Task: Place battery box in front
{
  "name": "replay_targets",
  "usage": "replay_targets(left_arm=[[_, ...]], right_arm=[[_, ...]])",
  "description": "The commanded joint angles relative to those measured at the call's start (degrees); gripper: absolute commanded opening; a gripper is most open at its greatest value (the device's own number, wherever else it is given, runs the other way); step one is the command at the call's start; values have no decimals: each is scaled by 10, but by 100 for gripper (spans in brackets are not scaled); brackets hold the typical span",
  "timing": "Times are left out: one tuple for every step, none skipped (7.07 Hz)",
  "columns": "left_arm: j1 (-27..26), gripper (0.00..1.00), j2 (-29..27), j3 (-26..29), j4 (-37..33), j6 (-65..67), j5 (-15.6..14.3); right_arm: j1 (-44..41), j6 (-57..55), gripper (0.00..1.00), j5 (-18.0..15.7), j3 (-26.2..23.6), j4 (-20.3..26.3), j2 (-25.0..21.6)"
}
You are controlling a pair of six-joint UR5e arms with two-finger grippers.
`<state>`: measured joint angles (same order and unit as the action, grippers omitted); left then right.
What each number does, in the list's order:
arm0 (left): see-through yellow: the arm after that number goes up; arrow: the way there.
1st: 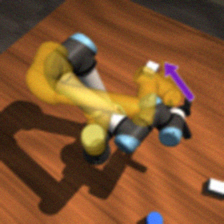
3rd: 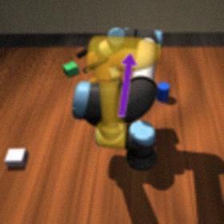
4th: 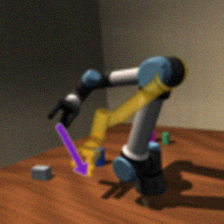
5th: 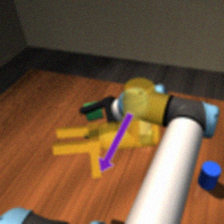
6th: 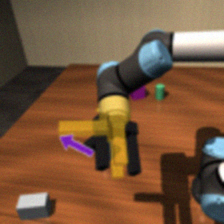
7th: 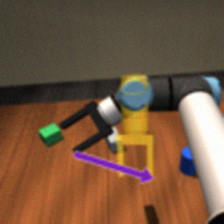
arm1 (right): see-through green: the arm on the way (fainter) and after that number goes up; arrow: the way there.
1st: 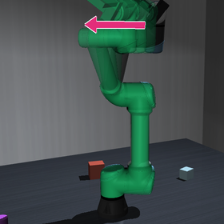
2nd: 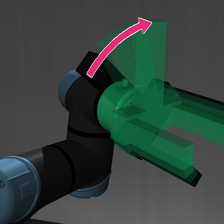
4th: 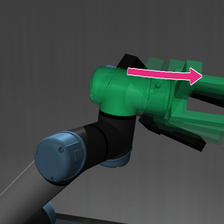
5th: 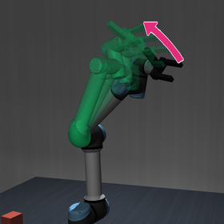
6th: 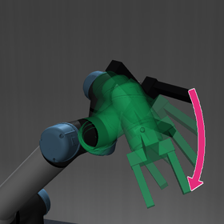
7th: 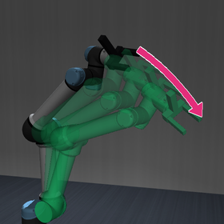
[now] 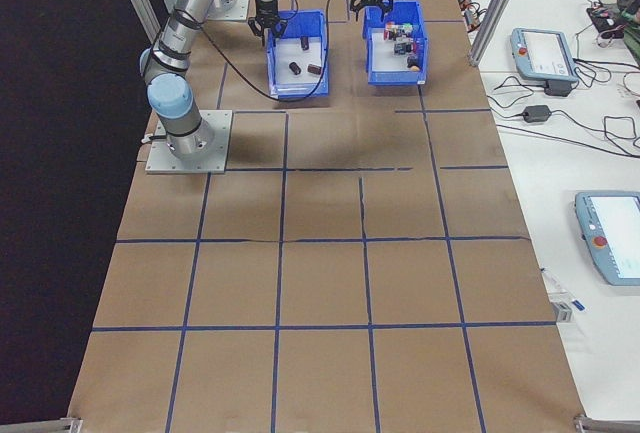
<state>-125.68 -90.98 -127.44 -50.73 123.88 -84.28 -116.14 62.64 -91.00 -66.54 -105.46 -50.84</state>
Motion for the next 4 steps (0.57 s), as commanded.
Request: replay_targets(left_arm=[[0,0,4,-3,23,0,16],[0,0,21,-11,20,-7,7],[5,0,35,-10,20,-13,6],[17,0,64,-11,7,-31,-9]], right_arm=[[-1,-2,100,-2,-4,-17,13],[0,-2,97,-1,-14,-12,7],[0,-3,77,-6,-30,-12,0],[0,0,52,-33,-31,-17,-2]])
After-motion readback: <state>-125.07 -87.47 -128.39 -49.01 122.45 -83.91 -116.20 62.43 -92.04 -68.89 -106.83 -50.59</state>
